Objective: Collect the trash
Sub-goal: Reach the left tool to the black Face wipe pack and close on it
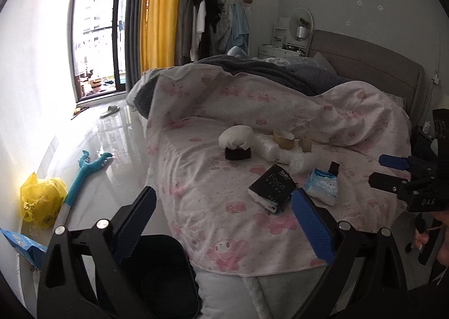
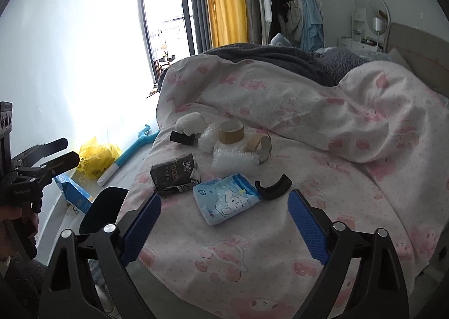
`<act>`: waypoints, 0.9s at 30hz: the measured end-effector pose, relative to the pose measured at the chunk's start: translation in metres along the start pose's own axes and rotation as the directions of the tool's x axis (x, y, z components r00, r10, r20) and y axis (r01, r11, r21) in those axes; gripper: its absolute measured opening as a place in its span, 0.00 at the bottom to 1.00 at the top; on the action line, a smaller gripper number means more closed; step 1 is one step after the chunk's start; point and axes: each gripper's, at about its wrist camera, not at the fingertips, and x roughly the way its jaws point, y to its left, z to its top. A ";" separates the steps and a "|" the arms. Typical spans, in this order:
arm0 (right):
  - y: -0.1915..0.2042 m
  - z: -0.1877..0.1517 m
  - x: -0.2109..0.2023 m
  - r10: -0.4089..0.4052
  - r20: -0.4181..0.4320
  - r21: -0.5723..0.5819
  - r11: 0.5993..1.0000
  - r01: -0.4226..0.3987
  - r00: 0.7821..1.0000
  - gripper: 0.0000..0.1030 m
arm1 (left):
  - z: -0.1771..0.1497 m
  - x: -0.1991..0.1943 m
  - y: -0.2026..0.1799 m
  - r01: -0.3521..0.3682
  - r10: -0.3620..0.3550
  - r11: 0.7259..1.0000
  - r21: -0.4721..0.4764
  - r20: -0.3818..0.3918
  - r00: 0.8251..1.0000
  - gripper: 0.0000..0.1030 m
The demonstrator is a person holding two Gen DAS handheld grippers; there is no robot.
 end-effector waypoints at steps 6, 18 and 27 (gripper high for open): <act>-0.020 0.005 0.008 0.006 -0.027 0.022 1.000 -0.005 1.000 0.81 | 0.001 0.020 -0.014 0.089 -0.087 0.992 0.084 -0.025 0.996 0.89; -0.040 0.009 0.039 0.023 -0.110 0.009 1.000 -0.022 0.994 0.71 | 0.002 0.064 -0.031 0.189 -0.170 0.970 0.152 -0.131 0.977 0.86; -0.057 0.011 0.064 0.025 -0.159 0.016 1.000 -0.022 0.987 0.67 | 0.006 0.093 -0.039 0.226 -0.194 0.957 0.180 -0.179 0.965 0.86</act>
